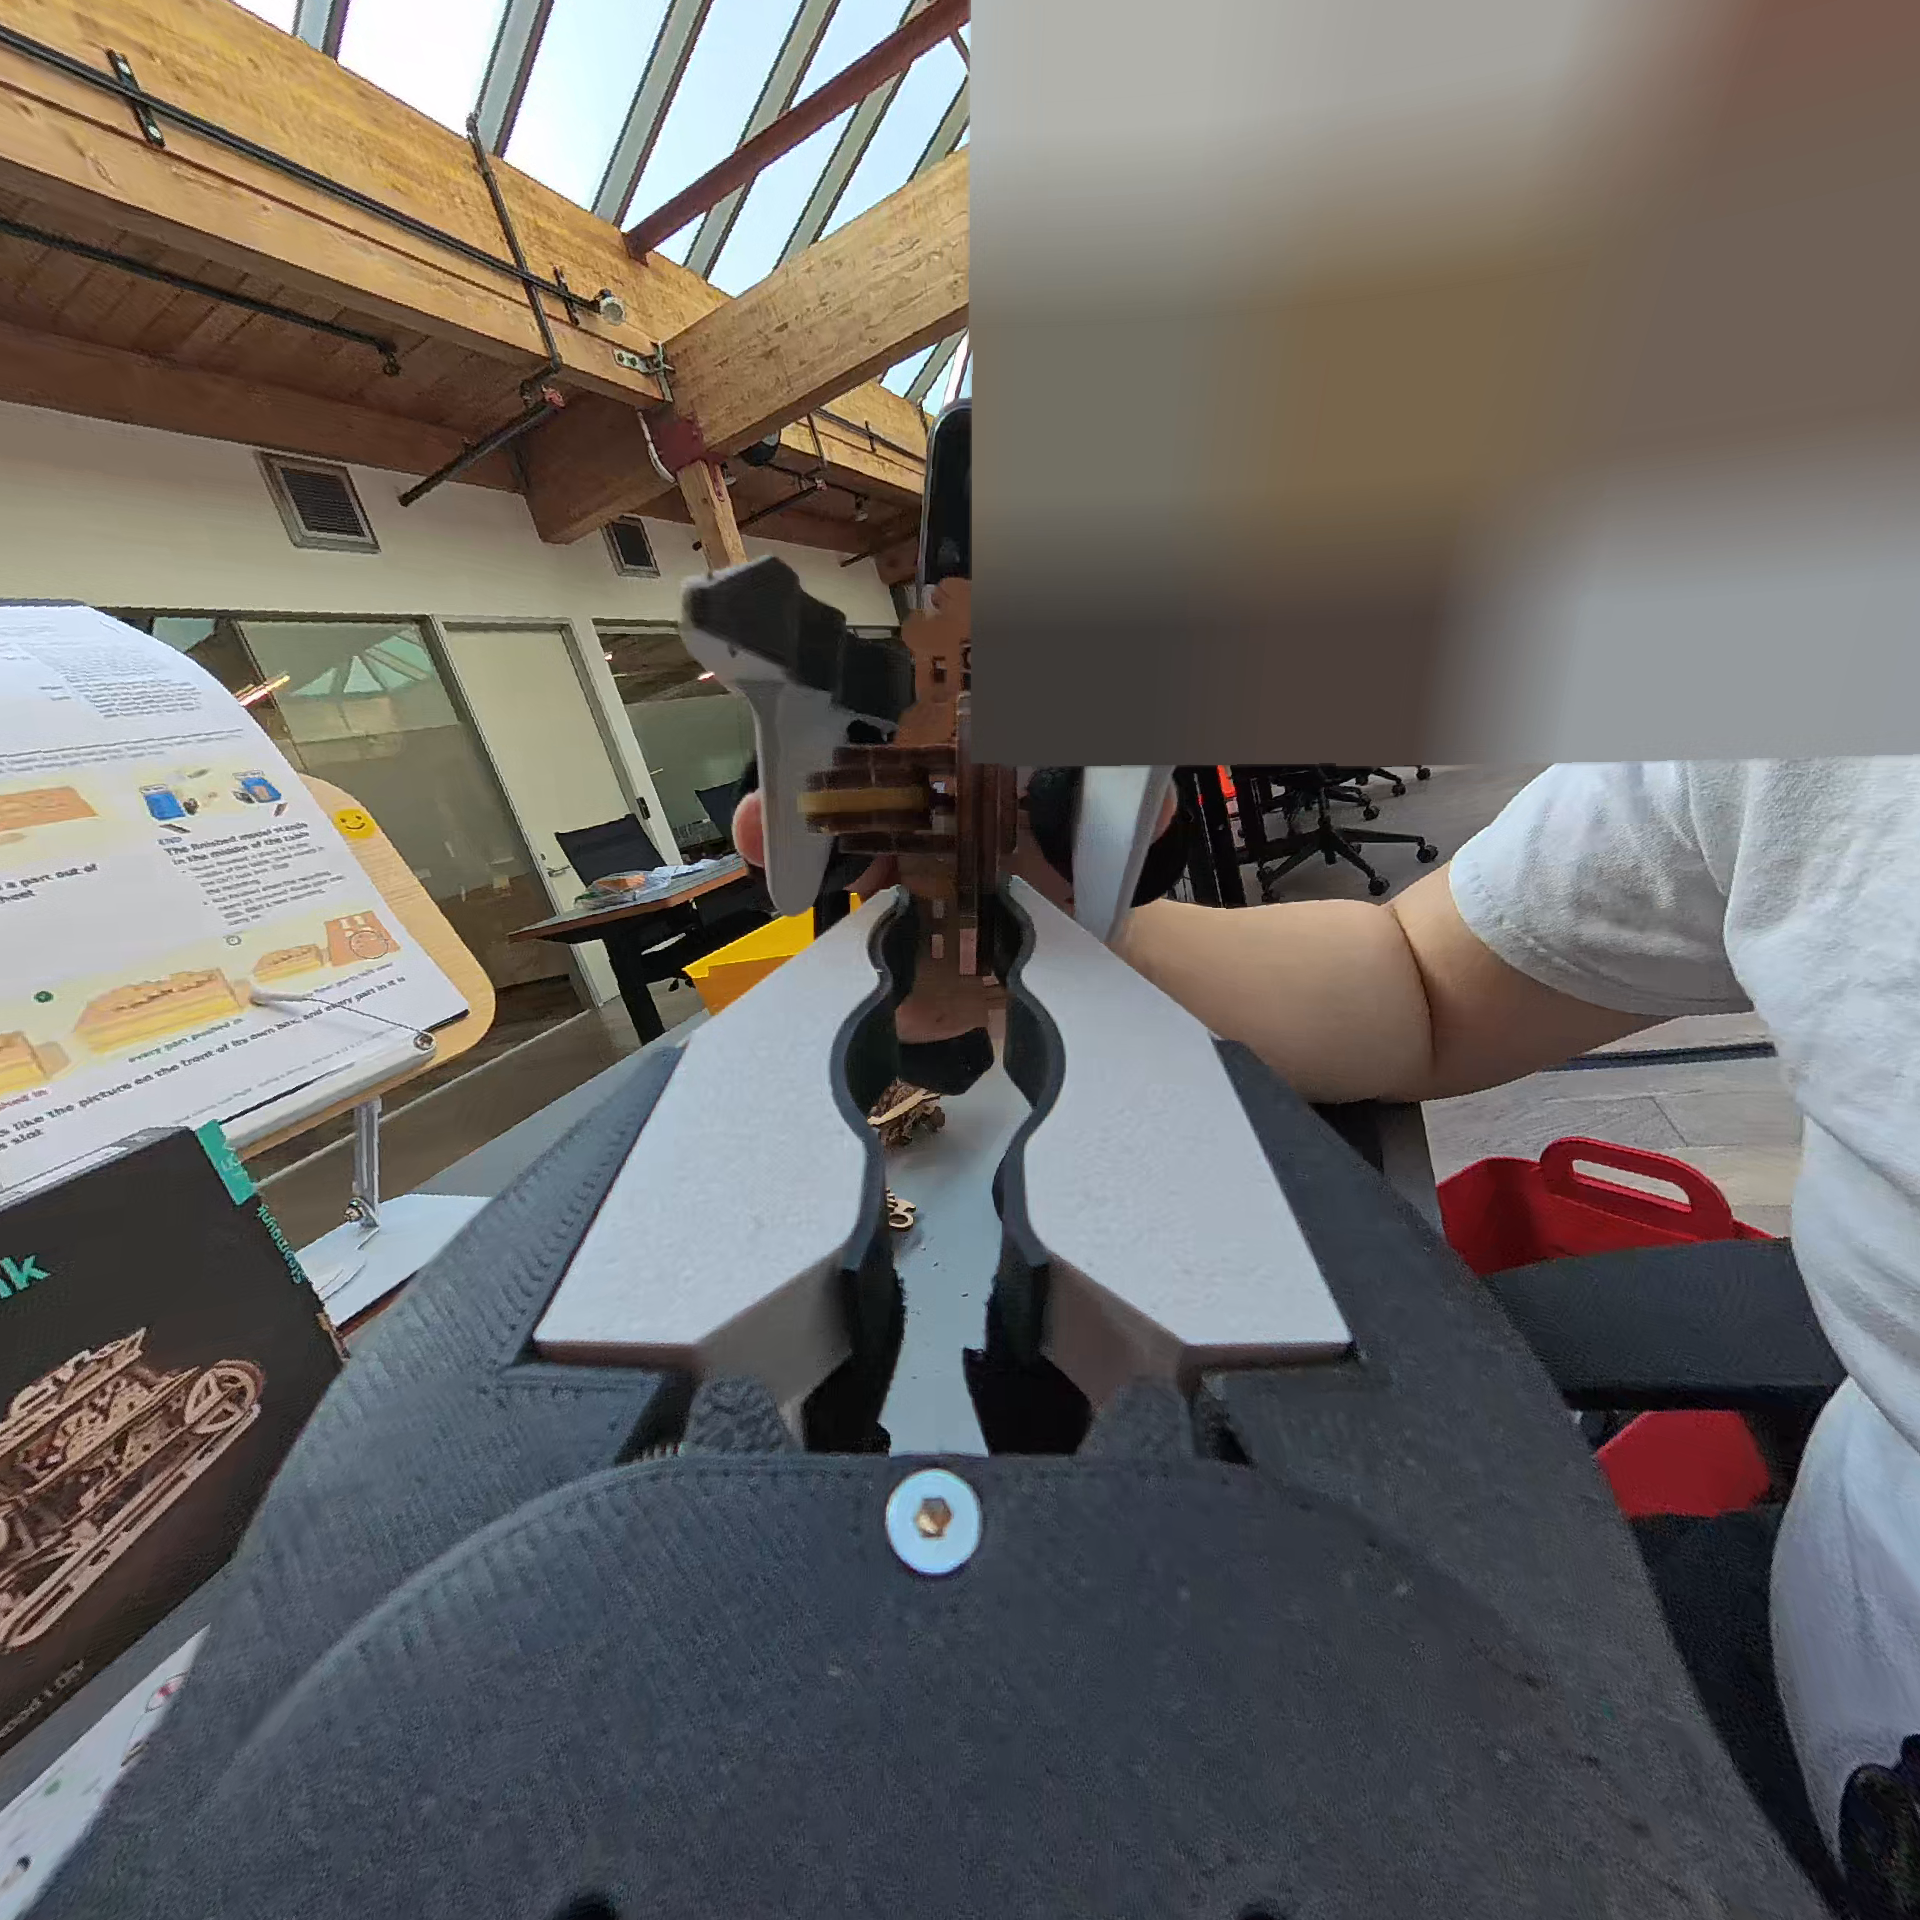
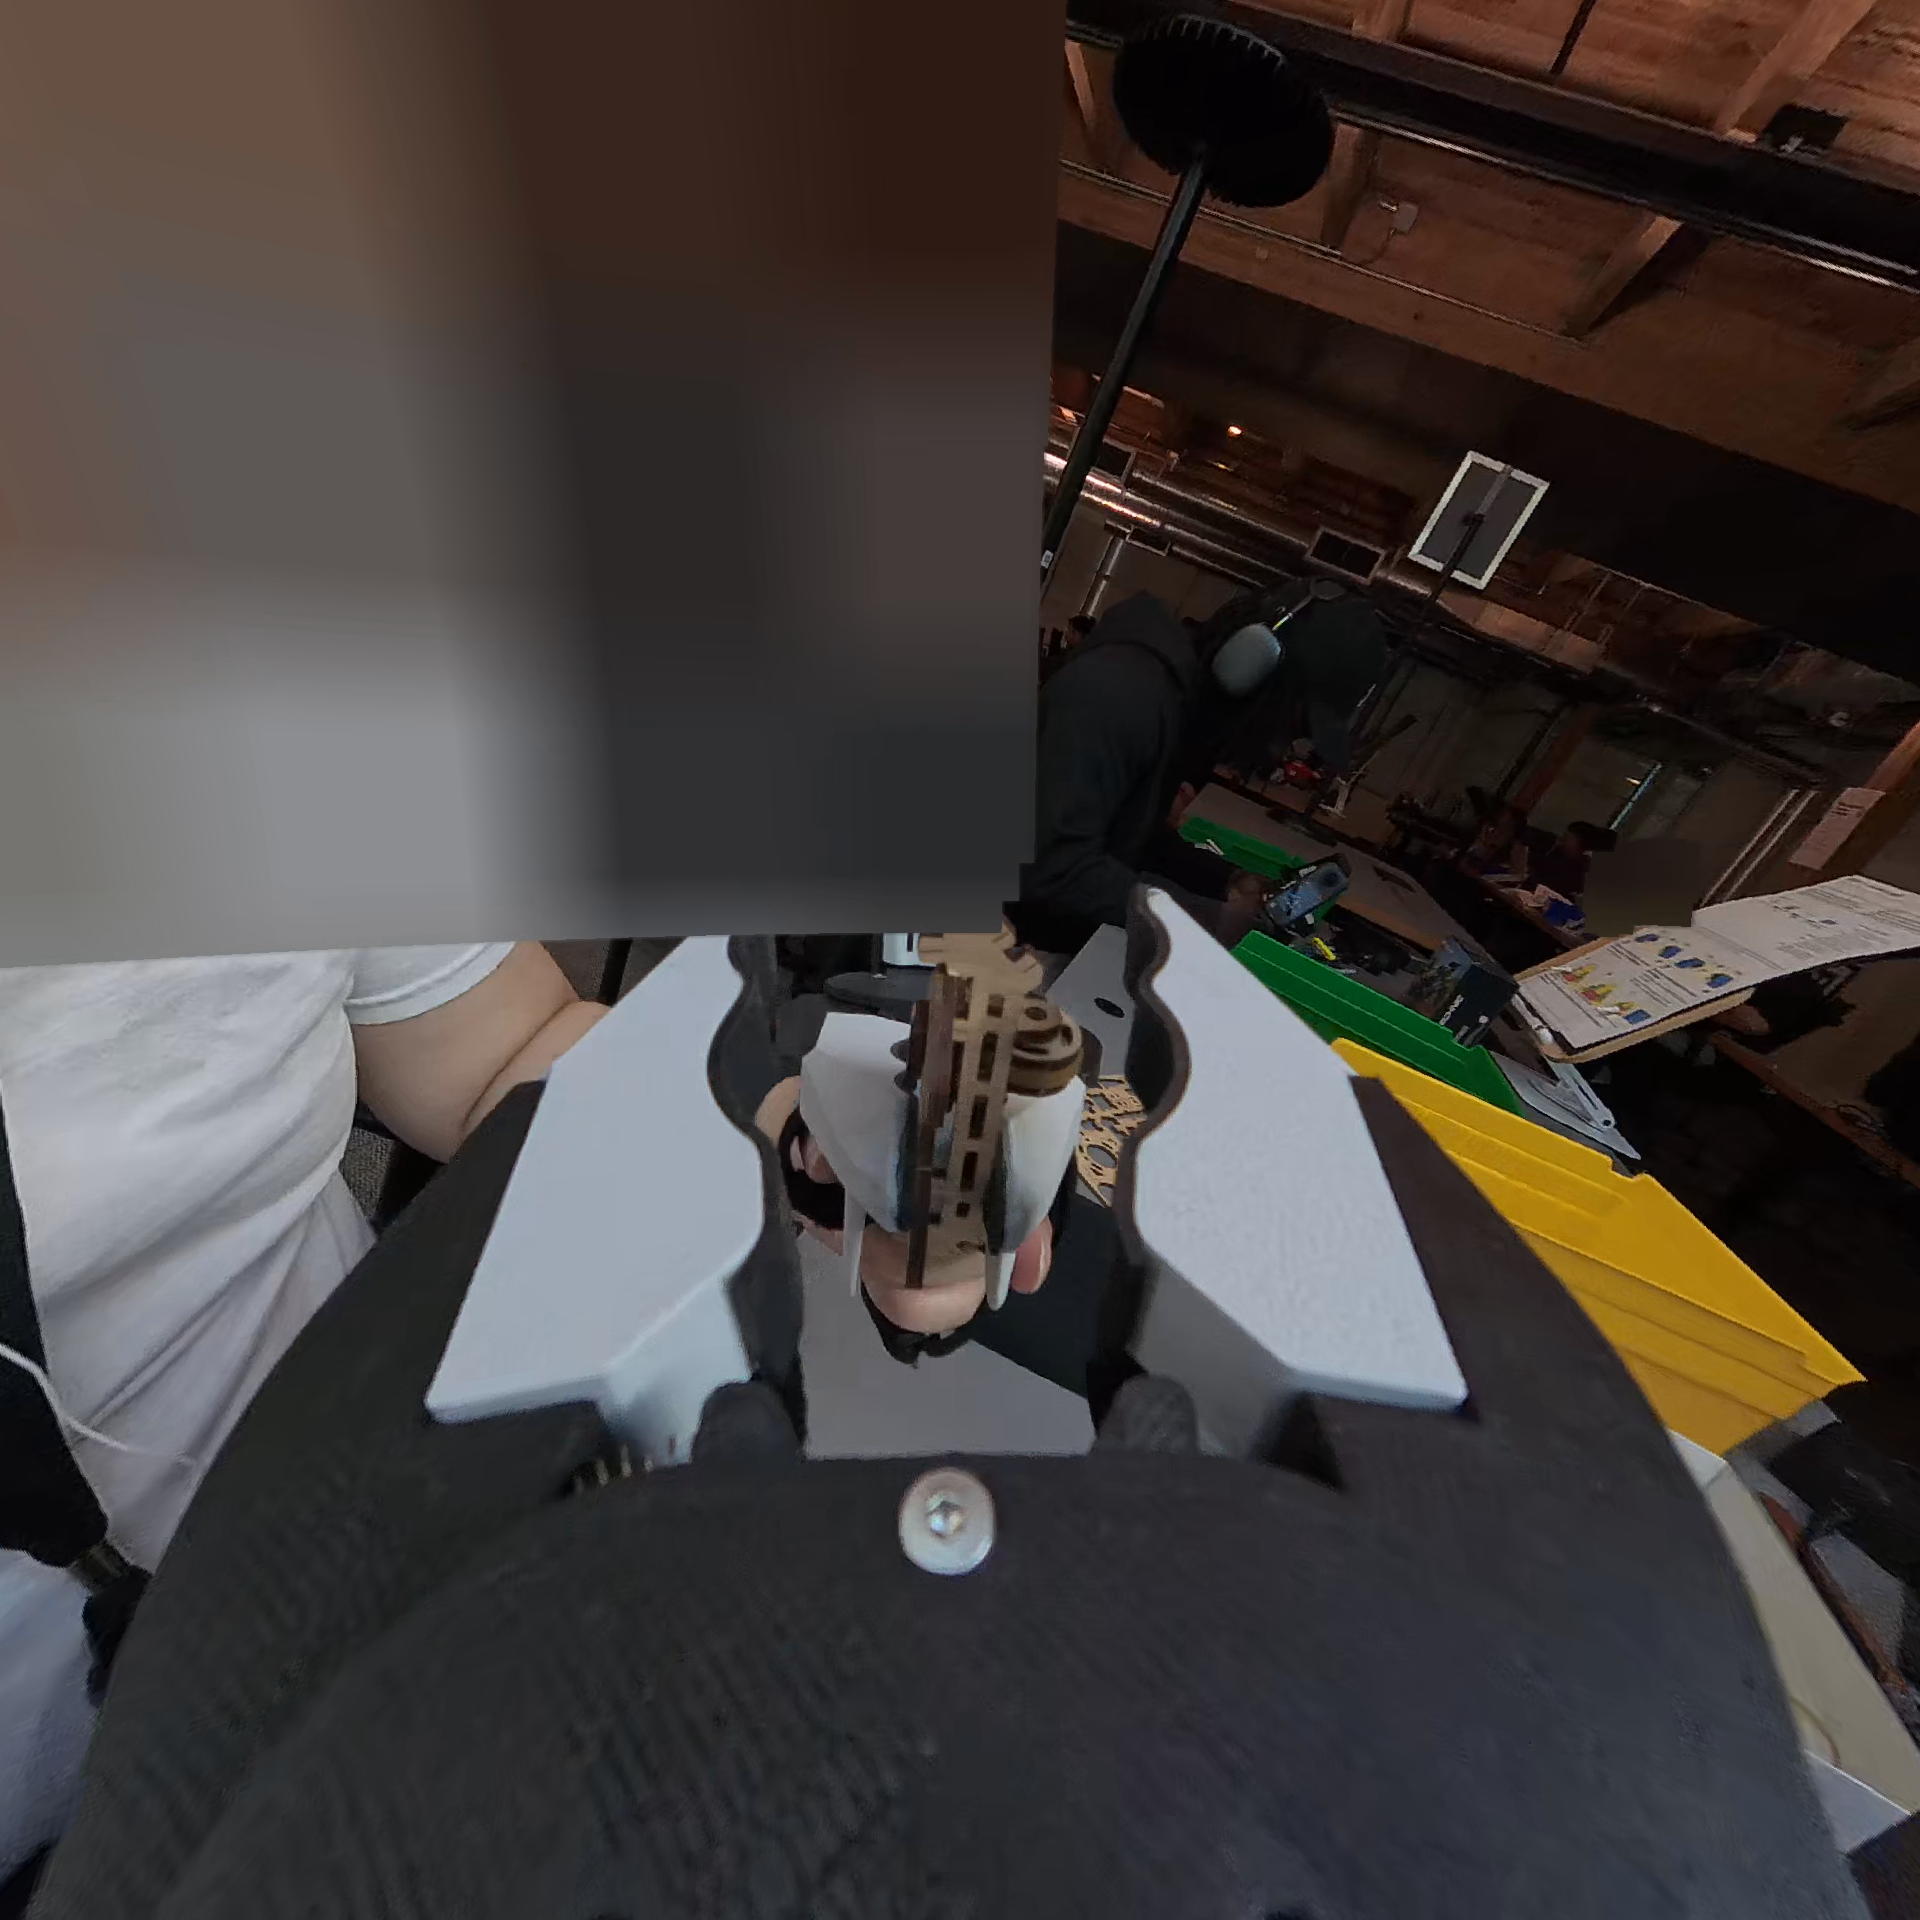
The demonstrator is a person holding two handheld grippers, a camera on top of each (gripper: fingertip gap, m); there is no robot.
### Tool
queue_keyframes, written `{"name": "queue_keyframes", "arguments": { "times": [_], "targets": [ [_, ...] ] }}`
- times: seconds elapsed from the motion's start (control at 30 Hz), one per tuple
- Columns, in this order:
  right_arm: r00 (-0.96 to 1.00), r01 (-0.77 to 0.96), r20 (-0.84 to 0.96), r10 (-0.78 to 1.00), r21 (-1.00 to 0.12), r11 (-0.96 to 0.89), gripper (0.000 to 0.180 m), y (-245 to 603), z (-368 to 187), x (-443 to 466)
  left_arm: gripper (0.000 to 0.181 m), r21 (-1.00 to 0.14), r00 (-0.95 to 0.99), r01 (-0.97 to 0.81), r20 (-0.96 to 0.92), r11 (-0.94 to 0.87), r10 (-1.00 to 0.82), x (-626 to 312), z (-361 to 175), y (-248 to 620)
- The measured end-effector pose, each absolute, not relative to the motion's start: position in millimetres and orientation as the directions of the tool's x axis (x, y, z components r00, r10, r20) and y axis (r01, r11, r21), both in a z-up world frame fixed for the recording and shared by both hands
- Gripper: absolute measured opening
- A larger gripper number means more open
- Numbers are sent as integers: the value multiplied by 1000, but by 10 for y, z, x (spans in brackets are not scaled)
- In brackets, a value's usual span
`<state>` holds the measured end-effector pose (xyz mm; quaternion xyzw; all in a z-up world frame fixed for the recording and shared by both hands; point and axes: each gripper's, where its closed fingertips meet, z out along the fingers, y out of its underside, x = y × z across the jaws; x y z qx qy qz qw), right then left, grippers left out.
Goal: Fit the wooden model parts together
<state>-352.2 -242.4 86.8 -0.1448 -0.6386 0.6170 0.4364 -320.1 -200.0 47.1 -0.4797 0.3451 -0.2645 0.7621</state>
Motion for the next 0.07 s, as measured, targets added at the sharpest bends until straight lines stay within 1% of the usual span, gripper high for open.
{"name": "queue_keyframes", "arguments": {
  "times": [0.07],
  "targets": [
    [-574, -340, 362, 734, -921, 189, 66, -2464, 855, -3561, 12, -920, 616, 90, -249, 382, -747, -3181, 455, -1969]
  ]
}}
